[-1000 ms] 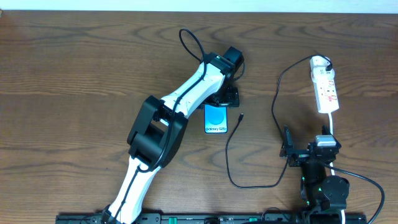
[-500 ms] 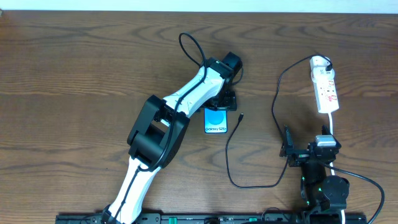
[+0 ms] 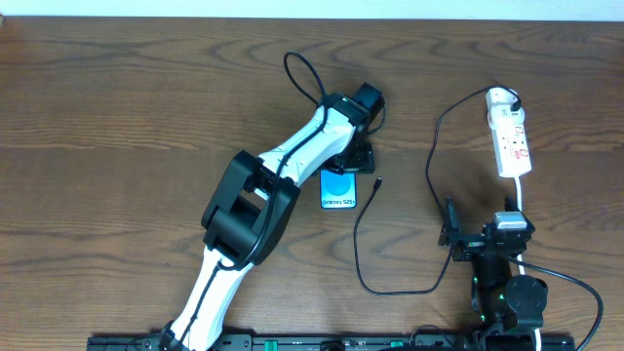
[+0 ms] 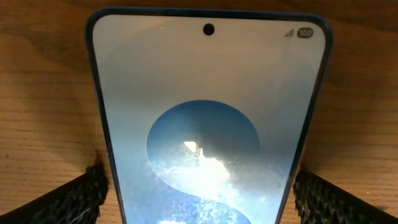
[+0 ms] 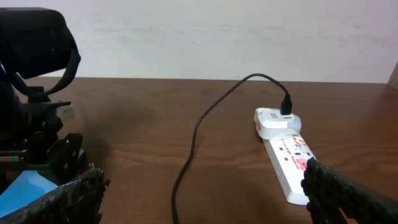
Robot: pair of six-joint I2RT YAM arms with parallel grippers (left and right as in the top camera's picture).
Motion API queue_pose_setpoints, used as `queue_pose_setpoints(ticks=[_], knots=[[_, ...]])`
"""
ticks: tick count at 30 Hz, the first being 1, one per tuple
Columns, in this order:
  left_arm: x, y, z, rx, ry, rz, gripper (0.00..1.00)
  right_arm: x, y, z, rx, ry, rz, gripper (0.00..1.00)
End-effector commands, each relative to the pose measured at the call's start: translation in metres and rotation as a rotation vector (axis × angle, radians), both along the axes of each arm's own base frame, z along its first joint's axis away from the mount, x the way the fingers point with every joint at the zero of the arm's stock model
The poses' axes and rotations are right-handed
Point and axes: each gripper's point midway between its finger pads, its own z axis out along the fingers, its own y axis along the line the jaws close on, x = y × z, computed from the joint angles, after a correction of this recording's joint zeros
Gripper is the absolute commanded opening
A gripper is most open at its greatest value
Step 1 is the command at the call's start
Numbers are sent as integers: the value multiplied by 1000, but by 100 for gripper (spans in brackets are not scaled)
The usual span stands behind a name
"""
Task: Plug charger to phone and switch on socket
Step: 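Close the left gripper on the phone's top edge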
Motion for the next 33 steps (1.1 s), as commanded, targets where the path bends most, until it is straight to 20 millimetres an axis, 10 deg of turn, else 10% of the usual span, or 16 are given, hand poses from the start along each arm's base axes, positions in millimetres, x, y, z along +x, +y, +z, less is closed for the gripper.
queue_pose_setpoints(ticks=[1,33], knots=[[-8,-1,-9,2,25,1,98,0,0,-1,3,1,-4,99],[-8,1,-9,23,15,-31,98,0,0,-1,3,1,-4,99]])
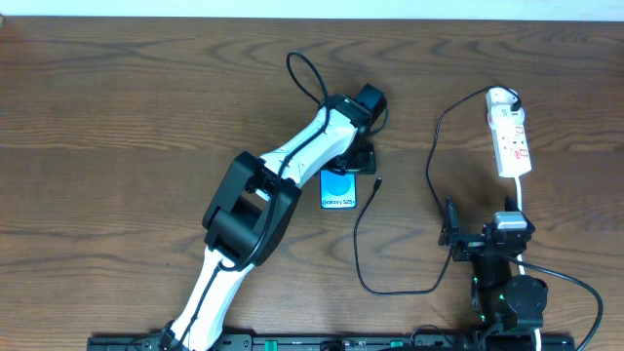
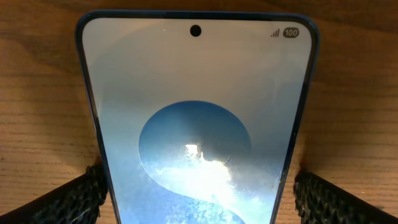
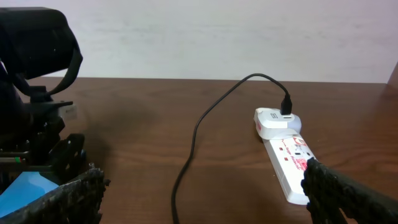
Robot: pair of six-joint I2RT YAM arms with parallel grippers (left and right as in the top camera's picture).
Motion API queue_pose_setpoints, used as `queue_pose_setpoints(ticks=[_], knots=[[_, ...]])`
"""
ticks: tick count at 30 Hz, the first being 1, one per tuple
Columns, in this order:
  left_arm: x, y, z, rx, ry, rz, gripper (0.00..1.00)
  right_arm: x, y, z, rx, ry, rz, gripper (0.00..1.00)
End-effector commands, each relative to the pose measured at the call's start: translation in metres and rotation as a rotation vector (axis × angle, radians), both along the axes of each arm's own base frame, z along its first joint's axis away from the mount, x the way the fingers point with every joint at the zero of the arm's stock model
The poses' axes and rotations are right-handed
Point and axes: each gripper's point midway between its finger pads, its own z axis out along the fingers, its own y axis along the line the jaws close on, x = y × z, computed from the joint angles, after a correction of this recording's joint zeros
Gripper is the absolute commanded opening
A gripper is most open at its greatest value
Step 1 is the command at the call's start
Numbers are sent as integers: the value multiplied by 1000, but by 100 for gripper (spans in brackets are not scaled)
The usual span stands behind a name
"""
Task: Plug charger to phone and switch on socket
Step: 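Close the left gripper on the phone's top edge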
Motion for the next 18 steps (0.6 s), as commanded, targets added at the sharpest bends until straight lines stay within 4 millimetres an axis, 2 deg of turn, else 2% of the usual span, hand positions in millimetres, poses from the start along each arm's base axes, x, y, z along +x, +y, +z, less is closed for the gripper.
queue_pose_setpoints(ticks=[1,9,11,18], knots=[[-9,4,-9,20,30,-15,98,0,0,-1,3,1,-4,99],[-11,5,-9,25,35,-15,100,0,0,-1,3,1,-4,99],[-11,5,-9,25,35,-15,96,0,0,-1,3,1,-4,99],[-11,5,-9,25,35,-15,92,0,0,-1,3,2,-4,99]])
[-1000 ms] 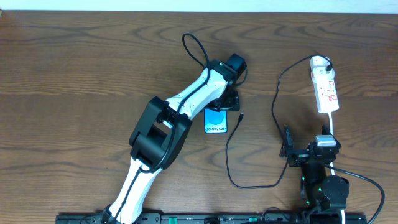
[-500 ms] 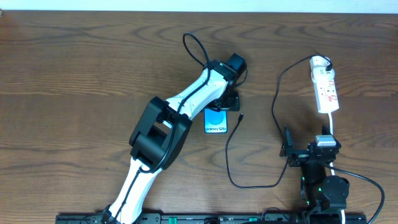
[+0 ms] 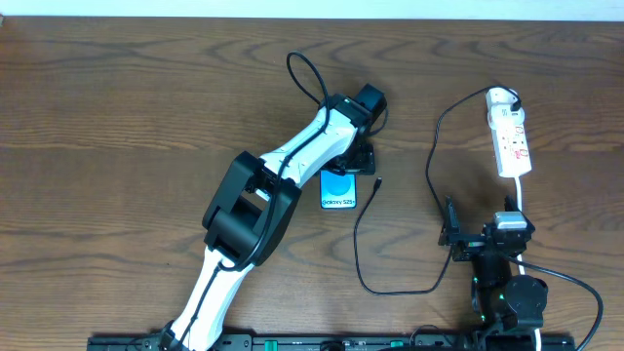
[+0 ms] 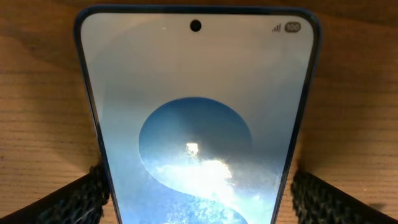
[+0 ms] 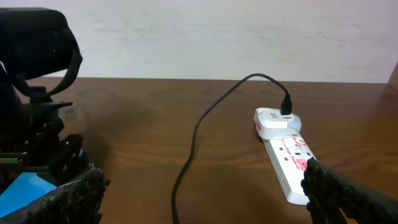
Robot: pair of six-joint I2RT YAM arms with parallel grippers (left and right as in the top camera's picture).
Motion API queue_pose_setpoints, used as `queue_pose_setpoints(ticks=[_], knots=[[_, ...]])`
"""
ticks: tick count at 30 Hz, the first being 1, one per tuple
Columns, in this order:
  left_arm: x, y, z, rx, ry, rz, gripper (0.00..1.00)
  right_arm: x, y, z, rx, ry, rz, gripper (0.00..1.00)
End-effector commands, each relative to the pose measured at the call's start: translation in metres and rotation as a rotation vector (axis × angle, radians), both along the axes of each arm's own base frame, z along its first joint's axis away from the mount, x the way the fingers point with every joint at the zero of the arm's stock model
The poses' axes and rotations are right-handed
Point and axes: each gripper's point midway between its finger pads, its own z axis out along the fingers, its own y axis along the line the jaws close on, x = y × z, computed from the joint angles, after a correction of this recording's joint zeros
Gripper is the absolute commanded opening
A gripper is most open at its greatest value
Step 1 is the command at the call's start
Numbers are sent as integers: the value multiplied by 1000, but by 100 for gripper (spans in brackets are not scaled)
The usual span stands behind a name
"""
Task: Plug charger to phone and switch on socket
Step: 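Close the left gripper on the phone's top edge, then lift the phone with the left gripper and stand it upright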
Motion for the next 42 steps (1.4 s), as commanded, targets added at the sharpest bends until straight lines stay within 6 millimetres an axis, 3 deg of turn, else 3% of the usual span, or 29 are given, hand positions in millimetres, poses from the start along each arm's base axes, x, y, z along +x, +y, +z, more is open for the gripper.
queue_pose_setpoints(ticks=[1,8,20,28,36,42], knots=[[-9,4,-9,21,29,-11,91,0,0,-1,3,1,-4,99],[-9,4,-9,21,29,-11,77,0,0,-1,3,1,-4,99],[-7,2,-5,16,23,-11,77,0,0,-1,2,1,-4,99],[-3,7,17,-2,0,3,77,0,0,-1,3,1,-4,99],[-1,10,59,-41,-50,12,77,0,0,-1,2,1,-4,99],[-20,-4,82,-156,15,1,77,0,0,-1,3,1,-4,99]])
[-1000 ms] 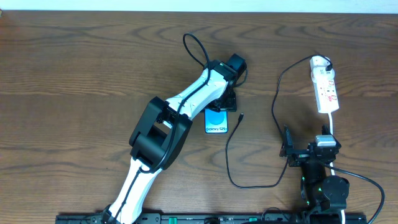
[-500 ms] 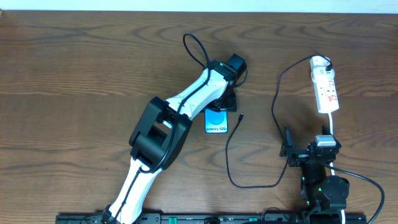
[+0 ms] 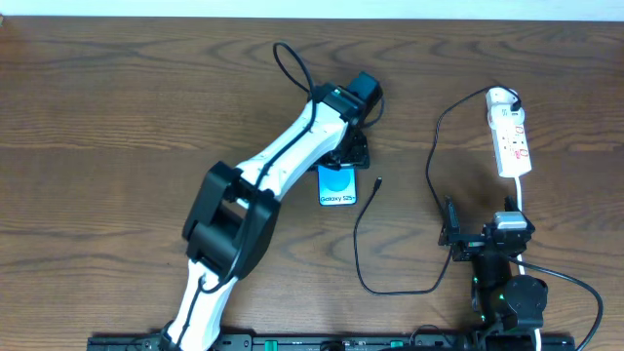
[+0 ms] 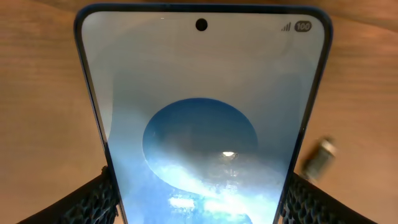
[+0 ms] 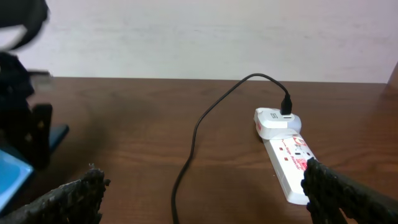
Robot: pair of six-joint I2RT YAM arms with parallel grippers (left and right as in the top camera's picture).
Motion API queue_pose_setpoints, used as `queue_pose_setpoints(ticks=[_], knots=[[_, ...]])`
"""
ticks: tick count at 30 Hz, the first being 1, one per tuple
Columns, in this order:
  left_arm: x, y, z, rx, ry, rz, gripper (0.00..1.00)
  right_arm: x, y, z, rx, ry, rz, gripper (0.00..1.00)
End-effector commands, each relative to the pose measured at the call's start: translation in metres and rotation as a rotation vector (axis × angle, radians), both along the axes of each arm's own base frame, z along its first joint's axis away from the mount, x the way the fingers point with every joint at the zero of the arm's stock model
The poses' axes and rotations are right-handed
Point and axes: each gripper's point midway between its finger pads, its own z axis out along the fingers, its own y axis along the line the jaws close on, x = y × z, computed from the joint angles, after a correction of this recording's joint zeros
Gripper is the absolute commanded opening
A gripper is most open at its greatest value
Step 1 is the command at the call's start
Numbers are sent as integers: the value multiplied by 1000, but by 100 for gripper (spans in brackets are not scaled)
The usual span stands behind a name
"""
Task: Plug charger to phone and switch on socket
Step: 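Lift the phone with the left gripper and stand it upright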
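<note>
The blue-edged phone (image 4: 202,112), screen lit, fills the left wrist view. My left gripper (image 4: 196,199) is shut on its two long sides at the near end. From overhead the phone (image 3: 336,185) pokes out below the left gripper (image 3: 343,161). The black cable's loose plug (image 3: 376,181) lies just right of the phone, and shows blurred as the plug (image 4: 317,157) in the left wrist view. The white power strip (image 3: 511,144) with the charger adapter (image 5: 277,121) lies at the right. My right gripper (image 5: 205,202) stands open, holding nothing.
The black cable (image 3: 359,244) loops from the adapter down the table's middle right and back up to the phone. The power strip (image 5: 292,162) sits just ahead of my right fingers. A pale wall (image 5: 199,37) bounds the far edge.
My left fingers have closed tight against the phone's sides. The phone and left arm have shifted slightly left, and the table under the phone now looks blurred. The right arm is unchanged.
My left gripper straddled the phone's near end, fingers just outside its edges, and stayed so with small shifts over the earlier moments. Now it grips the phone, which has moved a little left of the plug. The right gripper stayed open and still.
</note>
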Motion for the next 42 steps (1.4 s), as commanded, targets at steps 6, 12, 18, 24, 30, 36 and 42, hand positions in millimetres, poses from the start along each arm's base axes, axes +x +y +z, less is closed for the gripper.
queue_pose_setpoints(ticks=[6,12,18,24,30,36,42], knots=[[-40,-47,56,-426,242,-19,77,0,0,-1,3,1,-4,99],[-41,-57,98,-751,425,20,77,0,0,-1,3,2,-4,99],[-15,-34,152,-1096,543,93,77,0,0,-1,3,1,-4,99],[5,-7,187,-1299,596,143,77,0,0,-1,3,1,-4,99],[21,16,193,-1338,625,241,77,0,0,-1,3,1,-4,99],[31,32,194,-1332,669,348,77,0,0,-1,3,1,-4,99],[32,34,194,-1324,699,384,77,0,0,-1,3,1,-4,99]])
